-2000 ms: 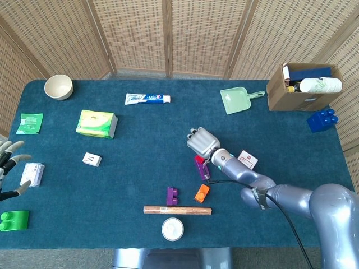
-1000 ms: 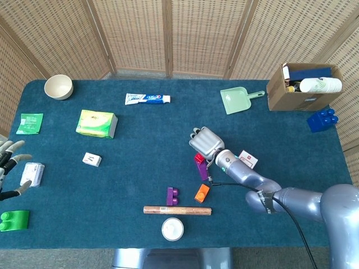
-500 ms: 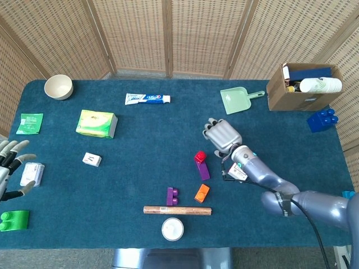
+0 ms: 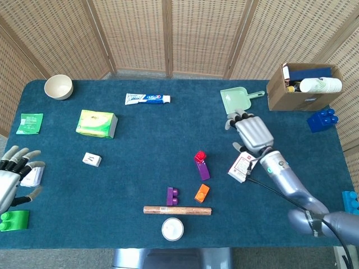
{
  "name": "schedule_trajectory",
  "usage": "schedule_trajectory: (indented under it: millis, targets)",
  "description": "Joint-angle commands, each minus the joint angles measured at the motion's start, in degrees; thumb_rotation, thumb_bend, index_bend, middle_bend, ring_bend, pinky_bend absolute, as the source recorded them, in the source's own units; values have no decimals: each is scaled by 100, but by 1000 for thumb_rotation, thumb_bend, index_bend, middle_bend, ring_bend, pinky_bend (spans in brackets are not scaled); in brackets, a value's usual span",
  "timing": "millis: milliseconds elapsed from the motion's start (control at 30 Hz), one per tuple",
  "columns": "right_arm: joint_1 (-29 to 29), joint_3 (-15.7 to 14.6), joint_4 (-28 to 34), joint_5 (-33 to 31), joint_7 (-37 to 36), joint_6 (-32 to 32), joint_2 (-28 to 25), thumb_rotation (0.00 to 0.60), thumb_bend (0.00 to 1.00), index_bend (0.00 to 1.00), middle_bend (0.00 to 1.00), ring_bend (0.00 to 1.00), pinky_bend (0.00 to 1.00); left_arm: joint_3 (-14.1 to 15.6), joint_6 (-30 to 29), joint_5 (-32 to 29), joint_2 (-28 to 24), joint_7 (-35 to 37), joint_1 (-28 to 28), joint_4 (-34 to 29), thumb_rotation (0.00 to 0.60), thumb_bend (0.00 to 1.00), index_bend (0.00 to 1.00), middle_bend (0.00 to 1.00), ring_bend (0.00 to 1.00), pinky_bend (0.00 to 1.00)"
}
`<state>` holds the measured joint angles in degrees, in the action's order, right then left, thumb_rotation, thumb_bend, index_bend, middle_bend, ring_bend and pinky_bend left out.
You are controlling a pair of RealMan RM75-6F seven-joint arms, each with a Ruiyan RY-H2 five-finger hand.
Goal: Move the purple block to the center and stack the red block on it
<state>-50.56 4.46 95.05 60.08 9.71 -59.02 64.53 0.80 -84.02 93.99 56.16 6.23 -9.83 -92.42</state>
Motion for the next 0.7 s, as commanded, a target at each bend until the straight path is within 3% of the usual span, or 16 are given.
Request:
schedule_trajectory:
  millis: [33,200,467,700]
  targets:
    - [610,-22,294,534,-328,-754,-174,600,265,387,238,111,291,56,-24,75,94,-202,44,-132,600,320,308,201,131,0]
    - [1160,-167,465,903,-462,-1292,-266,600,264,400,245,111,250,93,-14,104,182,-539,81,-293,600,321,308,200,132,0]
    - [2178,-518,616,1428,38,-2373,-257,599,263,413,257,107,212,148,-25,47,400,-792,187,-437,600,320,309,202,132,0]
    - [2891,-727,389,1766,88,-2927,-210,600,260,435,284,106,208,237,-230,138,505,-884,363,-408,600,321,310,211,134,0]
